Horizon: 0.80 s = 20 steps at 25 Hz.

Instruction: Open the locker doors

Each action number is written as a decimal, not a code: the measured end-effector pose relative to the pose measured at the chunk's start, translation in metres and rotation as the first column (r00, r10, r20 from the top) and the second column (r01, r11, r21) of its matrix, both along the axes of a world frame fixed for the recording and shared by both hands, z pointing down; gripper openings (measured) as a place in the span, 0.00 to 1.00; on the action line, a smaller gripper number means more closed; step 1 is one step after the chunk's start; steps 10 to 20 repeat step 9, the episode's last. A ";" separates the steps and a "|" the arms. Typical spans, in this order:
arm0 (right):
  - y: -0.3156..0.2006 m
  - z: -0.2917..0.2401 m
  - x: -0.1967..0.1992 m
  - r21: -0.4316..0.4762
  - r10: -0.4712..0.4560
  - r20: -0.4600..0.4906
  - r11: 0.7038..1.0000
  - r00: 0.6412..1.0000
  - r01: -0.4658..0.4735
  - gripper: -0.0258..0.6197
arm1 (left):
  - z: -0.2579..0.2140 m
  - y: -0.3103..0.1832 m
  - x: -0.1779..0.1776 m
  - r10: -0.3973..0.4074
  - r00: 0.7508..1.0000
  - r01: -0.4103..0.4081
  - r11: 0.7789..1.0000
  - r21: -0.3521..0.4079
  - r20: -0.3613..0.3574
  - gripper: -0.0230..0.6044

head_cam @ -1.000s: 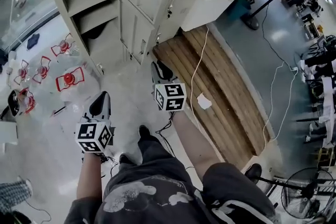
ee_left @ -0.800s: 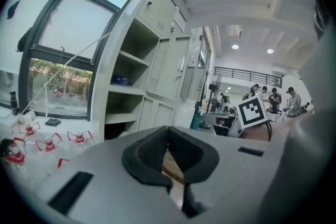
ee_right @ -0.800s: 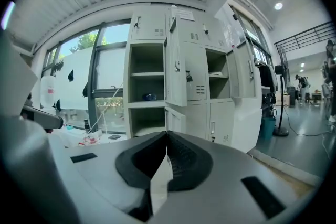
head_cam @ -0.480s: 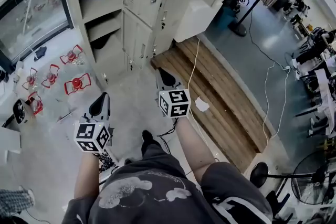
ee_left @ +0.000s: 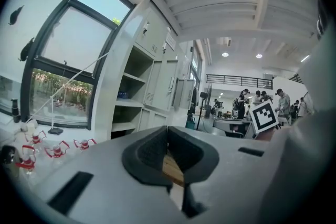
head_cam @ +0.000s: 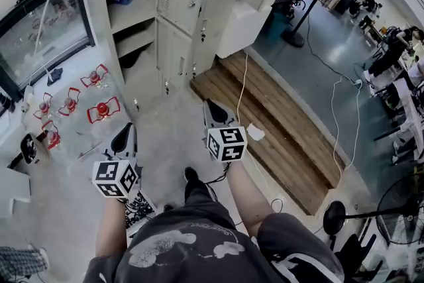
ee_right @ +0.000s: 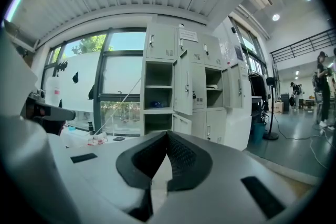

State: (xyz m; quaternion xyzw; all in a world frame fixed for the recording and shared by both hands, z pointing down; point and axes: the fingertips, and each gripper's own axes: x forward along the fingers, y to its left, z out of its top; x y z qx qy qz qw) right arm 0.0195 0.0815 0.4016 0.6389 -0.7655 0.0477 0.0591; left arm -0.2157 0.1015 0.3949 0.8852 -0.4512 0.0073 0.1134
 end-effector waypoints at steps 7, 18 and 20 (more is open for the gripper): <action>0.019 -0.008 -0.003 0.015 0.022 0.011 1.000 1.000 -0.022 0.08 | -0.015 0.010 -0.004 0.023 1.000 -0.022 0.999 0.031 -0.008 0.05; 0.023 -0.011 -0.005 0.025 0.022 0.006 0.999 1.000 -0.023 0.08 | -0.018 0.014 -0.005 0.028 1.000 -0.028 0.999 0.044 -0.009 0.05; 0.023 -0.011 -0.005 0.025 0.022 0.006 0.999 1.000 -0.023 0.08 | -0.018 0.014 -0.005 0.028 1.000 -0.028 0.999 0.044 -0.009 0.05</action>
